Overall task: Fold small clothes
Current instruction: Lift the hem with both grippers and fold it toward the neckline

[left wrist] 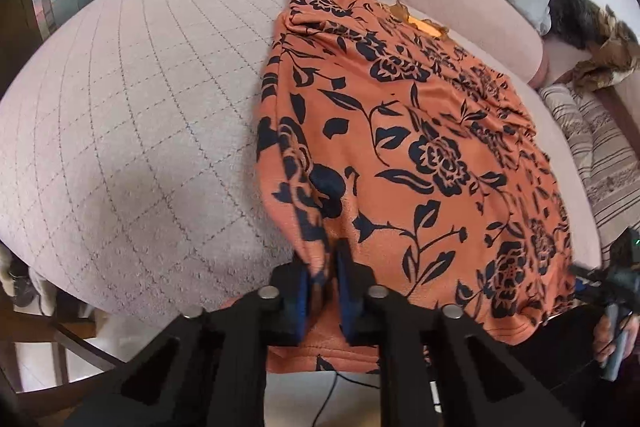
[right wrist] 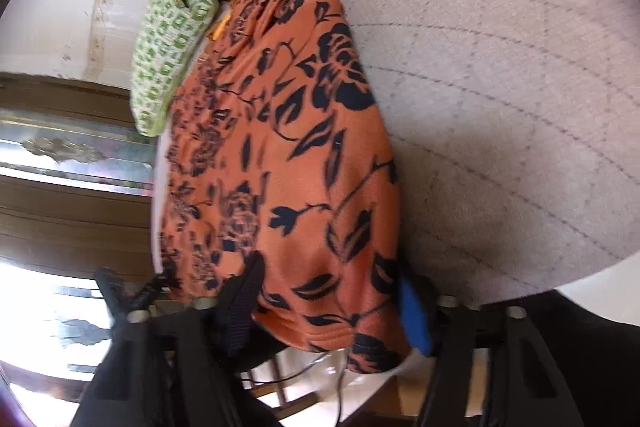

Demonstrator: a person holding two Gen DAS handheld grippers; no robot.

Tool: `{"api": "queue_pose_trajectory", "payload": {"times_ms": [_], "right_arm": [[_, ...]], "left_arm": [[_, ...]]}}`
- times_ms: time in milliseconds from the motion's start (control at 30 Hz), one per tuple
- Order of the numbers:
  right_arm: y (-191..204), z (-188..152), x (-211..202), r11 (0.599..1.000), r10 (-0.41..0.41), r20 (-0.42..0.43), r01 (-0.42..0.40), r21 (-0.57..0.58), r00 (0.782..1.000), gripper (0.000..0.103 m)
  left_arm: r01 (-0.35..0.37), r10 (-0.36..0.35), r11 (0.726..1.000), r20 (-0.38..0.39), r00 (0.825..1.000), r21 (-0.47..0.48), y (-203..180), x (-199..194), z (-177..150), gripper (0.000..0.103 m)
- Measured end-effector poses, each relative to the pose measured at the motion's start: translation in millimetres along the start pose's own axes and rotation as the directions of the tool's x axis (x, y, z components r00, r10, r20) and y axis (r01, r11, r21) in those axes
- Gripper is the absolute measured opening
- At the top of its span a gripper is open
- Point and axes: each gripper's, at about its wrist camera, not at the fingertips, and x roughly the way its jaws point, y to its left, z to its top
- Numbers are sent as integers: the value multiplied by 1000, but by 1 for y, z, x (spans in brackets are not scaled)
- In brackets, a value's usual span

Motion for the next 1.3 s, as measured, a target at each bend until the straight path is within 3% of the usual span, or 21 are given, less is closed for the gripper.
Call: {"api": "queue_pose_trajectory", "payload": {"times_ms": [33,100,133,233,367,467,567,600,667,800,867,933,1000,1067,1133,1233,1300], "right_arm": [[2,-2,0,999,-46,4,46,-23,999,33],[10,-7,0,991,-110,20,111,-74,994,25],[15,-9,1,987,-124,24,126,-98,992,12],[24,-15,4,985,-115,27,117,-128,993,10],[30,-8,-8,992,80,47,-75,-97,996,9],[25,4,-15,971,238,112,-235,-41,965,9],[17,12,-12,986,168,129,-168,-11,977,9],[13,12,-7,989,147,113,-148,5,983,9],[7,12,1,994,100,69,-103,39,993,13],[5,10,-2,998,48,60,-50,33,997,15],[4,6,-6,999,13,71,-15,28,997,28],[3,4,-1,999,5,50,-8,46,999,69],[8,1,2,999,37,43,-38,21,998,72],[17,-3,3,998,2,36,1,-65,999,67],[24,-8,12,994,-1,-17,-1,-110,1000,10],[29,-13,21,987,-55,-55,46,-151,997,11],[30,-9,18,992,-5,-68,-3,-127,998,11]], "left_arm": [[15,-15,1000,4,1000,-9,1,-1,0,8],[43,-42,999,12,999,-27,4,-3,1,8],[56,-55,998,15,998,-33,4,-4,2,8],[124,-123,990,29,992,-63,8,-8,4,7],[211,-205,969,57,977,-128,18,-11,6,7],[245,-234,957,85,969,-158,25,-15,8,7],[200,-195,972,54,979,-124,21,-11,9,7],[180,-179,977,21,984,-112,18,-6,7,12],[151,-156,981,-35,987,-123,19,4,5,30],[172,-177,975,-24,984,-140,21,1,5,30],[153,-157,982,-27,987,-112,16,1,4,28],[141,-143,988,-31,989,-70,8,2,3,19],[150,-151,988,-33,988,-47,7,2,2,11],[169,-170,985,-35,985,-46,7,1,2,11],[203,-206,977,-39,978,-58,10,1,2,11],[248,-253,964,-50,966,-97,15,2,2,11],[284,-294,948,-56,954,-143,22,3,3,11]]}}
